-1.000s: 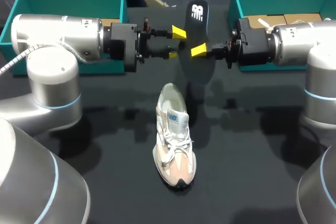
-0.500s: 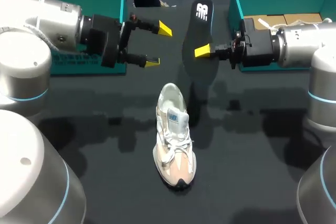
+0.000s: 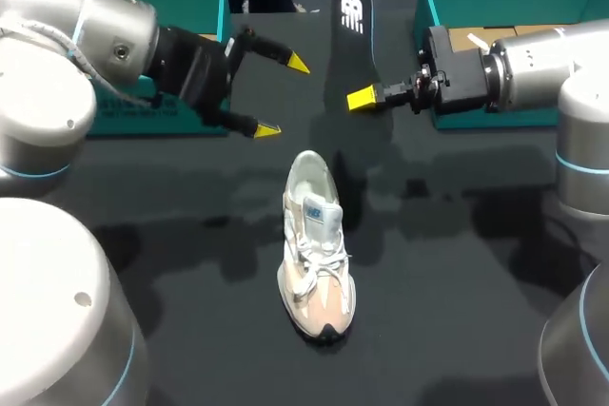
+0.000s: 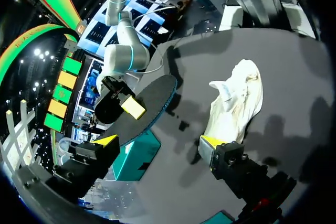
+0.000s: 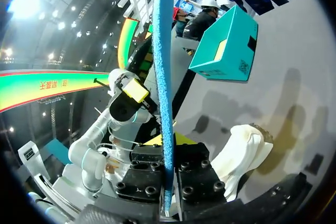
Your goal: Take the shoe out of the shoebox, open the shoe tongue, remove and reinsert the insole, then place the shoe into the shoebox
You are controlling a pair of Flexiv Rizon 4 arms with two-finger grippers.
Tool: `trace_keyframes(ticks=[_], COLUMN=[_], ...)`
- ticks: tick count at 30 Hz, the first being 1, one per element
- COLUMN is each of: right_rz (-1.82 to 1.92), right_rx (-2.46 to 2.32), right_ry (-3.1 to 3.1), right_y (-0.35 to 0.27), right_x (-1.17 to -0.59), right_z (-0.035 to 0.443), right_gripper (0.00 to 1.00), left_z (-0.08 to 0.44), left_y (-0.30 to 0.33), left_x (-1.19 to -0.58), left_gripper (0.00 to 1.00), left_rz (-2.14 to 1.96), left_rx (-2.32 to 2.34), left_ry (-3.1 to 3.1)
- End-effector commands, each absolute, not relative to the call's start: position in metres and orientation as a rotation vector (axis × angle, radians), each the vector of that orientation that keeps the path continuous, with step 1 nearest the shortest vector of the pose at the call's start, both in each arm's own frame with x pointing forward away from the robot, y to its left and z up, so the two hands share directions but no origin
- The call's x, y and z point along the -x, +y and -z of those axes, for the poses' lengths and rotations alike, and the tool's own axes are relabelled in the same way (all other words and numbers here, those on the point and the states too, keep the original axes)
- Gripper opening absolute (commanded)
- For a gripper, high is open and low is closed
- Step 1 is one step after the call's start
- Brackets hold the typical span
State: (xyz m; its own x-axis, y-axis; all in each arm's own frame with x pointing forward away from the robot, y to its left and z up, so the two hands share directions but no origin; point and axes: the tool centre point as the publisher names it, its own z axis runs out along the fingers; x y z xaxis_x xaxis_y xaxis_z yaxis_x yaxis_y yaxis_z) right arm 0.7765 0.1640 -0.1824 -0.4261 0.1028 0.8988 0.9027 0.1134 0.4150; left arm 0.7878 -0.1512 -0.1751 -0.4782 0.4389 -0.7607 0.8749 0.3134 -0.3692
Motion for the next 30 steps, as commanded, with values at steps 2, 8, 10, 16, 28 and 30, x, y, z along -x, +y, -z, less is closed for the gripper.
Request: trace_keyframes(ticks=[2,8,10,16,28,30], right_rz=[1.385,1.385,1.385,1.47,1.545,1.545], right_rx=[0.993,0.993,0.993,1.028,1.045,1.045], right_ry=[-1.664,-1.664,-1.664,-1.686,-1.674,-1.674], right_y=[0.168,0.168,0.168,0.17,0.184,0.184], right_x=[-0.778,-0.778,-0.778,-0.779,-0.8,-0.8], right_z=[0.185,0.185,0.185,0.193,0.206,0.206], right_gripper=[0.0,0.0,0.0,0.0,0.0,0.0], left_z=[0.163,0.163,0.168,0.193,0.237,0.237], left_y=[-0.144,-0.144,-0.141,-0.126,-0.102,-0.102], left_x=[-0.775,-0.775,-0.774,-0.772,-0.761,-0.761], left_gripper=[1.0,1.0,1.0,1.0,1.0,1.0], left_rz=[0.903,0.903,0.934,0.965,0.542,0.542], left_rx=[-0.991,-0.991,-0.945,-0.619,-0.348,-0.348], left_ry=[2.429,2.429,2.462,2.742,2.97,2.97])
